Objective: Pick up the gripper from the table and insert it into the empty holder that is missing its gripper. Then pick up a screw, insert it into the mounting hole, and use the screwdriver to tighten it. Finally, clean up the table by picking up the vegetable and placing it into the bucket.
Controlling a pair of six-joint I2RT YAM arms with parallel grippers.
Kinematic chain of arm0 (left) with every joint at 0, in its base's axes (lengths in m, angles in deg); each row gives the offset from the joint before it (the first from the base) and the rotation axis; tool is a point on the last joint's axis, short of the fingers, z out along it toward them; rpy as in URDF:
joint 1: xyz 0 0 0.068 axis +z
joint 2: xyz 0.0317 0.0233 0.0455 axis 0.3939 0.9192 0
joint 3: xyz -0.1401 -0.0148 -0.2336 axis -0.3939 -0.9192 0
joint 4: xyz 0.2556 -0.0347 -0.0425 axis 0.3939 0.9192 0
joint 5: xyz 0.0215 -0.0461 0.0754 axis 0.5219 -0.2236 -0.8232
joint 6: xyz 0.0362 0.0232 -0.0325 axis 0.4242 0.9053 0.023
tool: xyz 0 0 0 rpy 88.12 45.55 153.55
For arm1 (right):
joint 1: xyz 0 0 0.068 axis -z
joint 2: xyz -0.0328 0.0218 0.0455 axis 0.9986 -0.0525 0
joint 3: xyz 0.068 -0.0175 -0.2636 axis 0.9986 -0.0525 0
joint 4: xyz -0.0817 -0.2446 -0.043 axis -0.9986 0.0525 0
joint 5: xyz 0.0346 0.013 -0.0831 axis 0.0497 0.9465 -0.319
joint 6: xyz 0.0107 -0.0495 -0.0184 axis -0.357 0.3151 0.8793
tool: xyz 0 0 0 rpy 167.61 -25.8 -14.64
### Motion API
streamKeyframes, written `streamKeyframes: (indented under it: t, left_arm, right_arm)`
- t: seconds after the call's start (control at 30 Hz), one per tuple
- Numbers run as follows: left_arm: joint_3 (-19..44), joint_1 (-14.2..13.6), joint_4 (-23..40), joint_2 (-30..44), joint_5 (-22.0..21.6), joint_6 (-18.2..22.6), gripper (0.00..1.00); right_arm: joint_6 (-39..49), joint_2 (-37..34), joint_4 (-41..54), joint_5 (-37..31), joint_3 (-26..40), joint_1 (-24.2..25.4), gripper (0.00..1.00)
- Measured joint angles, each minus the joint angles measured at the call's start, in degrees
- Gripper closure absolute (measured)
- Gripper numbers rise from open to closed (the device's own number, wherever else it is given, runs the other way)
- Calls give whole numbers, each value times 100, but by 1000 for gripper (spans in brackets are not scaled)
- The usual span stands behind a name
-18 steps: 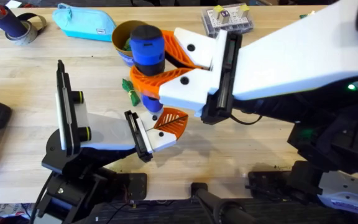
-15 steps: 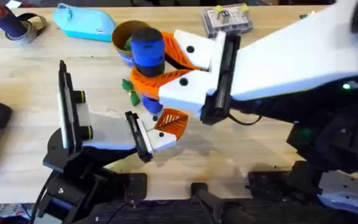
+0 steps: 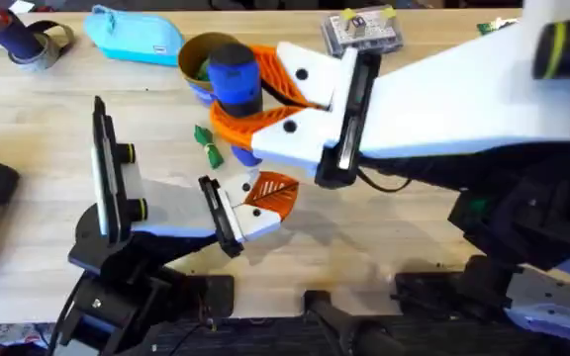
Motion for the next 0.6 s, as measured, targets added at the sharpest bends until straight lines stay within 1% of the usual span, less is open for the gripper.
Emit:
streamKeyframes:
  t: [0.1, 0.17, 0.33, 0.6]
  left_arm:
    - [0, -1, 4, 0, -6, 0, 991]
    - [0, 0, 9, 0, -6, 0, 991]
    - [0, 0, 21, 0, -6, 0, 991]
    - [0, 0, 23, 0, -6, 0, 991]
  right_arm:
    - [-48, -10, -461, -15, -9, 83, 959]
    - [-271, 39, -572, -18, -9, 190, 959]
    - [-1179, 106, -573, -61, 40, 392, 959]
    - [-2646, 386, -502, -55, 74, 401, 960]
